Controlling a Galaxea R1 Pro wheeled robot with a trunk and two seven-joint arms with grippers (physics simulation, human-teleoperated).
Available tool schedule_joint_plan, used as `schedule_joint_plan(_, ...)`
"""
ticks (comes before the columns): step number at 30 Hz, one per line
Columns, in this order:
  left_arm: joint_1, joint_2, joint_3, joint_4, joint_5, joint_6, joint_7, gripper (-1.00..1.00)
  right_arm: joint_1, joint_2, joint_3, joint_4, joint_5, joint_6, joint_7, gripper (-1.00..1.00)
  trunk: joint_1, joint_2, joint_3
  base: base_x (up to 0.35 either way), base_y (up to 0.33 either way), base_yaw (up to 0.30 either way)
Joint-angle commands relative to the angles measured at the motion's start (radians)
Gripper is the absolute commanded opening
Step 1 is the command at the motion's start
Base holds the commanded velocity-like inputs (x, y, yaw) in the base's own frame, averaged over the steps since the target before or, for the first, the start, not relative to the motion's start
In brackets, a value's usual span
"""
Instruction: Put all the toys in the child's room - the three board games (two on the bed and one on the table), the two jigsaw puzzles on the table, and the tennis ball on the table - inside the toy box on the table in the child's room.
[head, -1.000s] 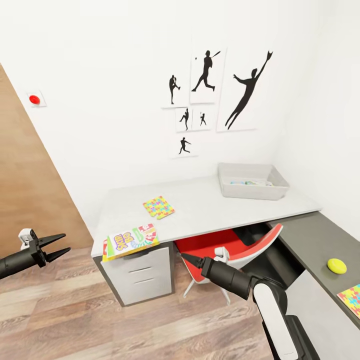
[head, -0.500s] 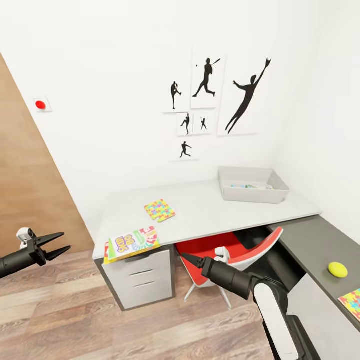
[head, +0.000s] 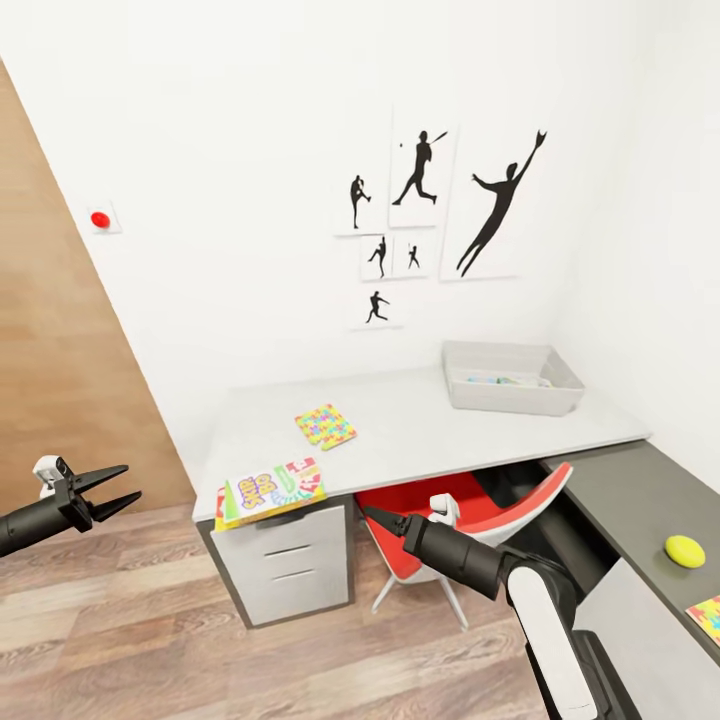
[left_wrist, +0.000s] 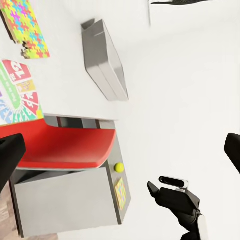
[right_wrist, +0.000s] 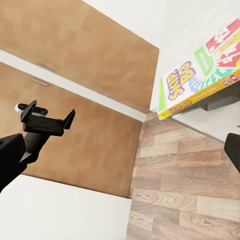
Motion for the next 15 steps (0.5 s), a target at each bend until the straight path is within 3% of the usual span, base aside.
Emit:
schedule_joint_plan(1,-0.001,0.001,-0.008,0.001,0.005,0.011,-0.005,1.00,-0.001,0.000,-0.001,0.000,0.005,0.004,0.006,1.00,0.001,-0.002,-0.001,0.000,0.000,0.066)
schedule_joint_plan(15,-0.001,0.000,-0.008,0.001,0.005,0.009,-0.005,1.00,-0.001,0.001,-0.001,0.000,0.005,0.003,0.007,1.00,0.001,-0.002,0.022,0.000,0.000,0.066)
